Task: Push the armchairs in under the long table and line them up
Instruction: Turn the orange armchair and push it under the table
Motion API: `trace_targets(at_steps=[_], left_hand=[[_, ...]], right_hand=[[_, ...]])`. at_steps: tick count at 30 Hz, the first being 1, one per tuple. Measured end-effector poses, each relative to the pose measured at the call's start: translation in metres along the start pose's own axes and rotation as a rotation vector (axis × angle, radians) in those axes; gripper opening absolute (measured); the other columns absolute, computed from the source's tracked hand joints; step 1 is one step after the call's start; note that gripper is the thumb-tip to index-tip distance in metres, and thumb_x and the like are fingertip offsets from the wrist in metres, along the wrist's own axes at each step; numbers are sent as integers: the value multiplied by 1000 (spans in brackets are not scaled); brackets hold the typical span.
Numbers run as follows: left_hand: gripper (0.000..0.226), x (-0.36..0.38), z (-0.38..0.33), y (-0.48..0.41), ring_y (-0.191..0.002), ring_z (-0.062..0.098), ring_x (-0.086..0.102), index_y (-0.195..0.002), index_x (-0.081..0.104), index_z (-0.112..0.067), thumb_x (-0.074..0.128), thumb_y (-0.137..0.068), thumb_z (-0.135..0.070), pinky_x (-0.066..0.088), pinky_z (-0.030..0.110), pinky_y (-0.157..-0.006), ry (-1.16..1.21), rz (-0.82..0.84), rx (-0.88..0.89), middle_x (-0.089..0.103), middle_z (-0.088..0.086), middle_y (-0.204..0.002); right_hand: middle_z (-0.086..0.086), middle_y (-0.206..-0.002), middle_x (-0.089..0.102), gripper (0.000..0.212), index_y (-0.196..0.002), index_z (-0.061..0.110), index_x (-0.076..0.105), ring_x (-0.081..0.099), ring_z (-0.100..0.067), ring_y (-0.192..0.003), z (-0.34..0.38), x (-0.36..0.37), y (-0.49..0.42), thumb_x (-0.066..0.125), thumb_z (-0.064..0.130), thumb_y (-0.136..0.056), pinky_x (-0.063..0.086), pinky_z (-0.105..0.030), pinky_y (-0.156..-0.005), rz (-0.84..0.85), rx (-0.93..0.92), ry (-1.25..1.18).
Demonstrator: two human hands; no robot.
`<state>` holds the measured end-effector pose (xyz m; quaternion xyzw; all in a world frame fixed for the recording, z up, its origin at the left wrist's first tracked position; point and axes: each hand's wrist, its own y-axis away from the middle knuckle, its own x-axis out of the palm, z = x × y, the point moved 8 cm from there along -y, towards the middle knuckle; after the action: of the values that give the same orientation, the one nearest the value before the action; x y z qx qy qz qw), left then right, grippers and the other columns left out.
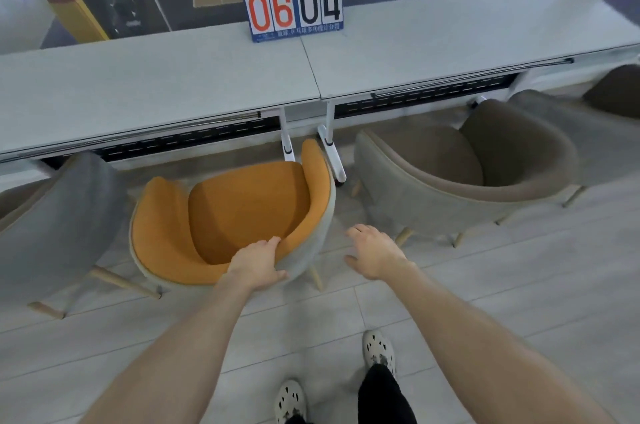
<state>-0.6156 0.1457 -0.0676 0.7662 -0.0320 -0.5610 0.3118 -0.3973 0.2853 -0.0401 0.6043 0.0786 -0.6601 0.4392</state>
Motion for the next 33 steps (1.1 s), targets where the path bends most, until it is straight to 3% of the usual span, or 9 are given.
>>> trace_targets(at_steps=[4,11,16,22,28,33], left_hand=[[110,0,-40,-36,-122,28,62,-167,16,-28,76,-83,-67,58,46,-94,3,-4,-67,58,4,-140],[121,-2,-79,-99,-120,33,65,-168,7,-28,81,-79,-65,59,49,-95,12,-68,-238,56,8,-142],[127,5,-78,-124,-105,29,68,-167,-8,-34,80,-81,-63,62,48,-90,8,-77,-262,62,6,-129],[112,4,-85,-126,-100,30,68,-169,-9,-30,74,-94,-44,62,48,-86,-49,-78,-258,59,7,-129],[109,5,-88,-125,-93,25,67,-169,-6,-34,74,-95,-43,62,44,-84,-18,-84,-250,61,2,-119],[107,7,-84,-128,-95,20,66,-169,-5,-36,73,-96,-47,63,41,-87,9,-78,-237,61,-1,-122]], right_hand=[[-5,-152,51,59,-149,16,49,45,-30,-143,-63,-18,-16,64,43,-99,42,-47,-113,-17,3,24],[-4,-155,48,65,-149,18,49,36,-27,-151,-159,-67,-64,72,45,-95,34,-49,-119,-129,-43,103],[-5,-173,25,73,-158,26,42,12,-29,-163,-202,-71,-89,72,45,-94,13,-67,-127,-113,-45,221],[-5,-178,5,95,-170,30,15,9,-34,-164,-230,-51,-100,73,42,-96,19,-63,-128,-43,-11,171],[-7,-178,3,93,-167,29,22,9,-36,-164,-230,-45,-102,76,42,-93,16,-59,-130,-63,-15,154],[-8,-178,3,85,-161,27,35,8,-37,-163,-228,-45,-103,75,48,-90,16,-59,-130,-65,-13,146]])
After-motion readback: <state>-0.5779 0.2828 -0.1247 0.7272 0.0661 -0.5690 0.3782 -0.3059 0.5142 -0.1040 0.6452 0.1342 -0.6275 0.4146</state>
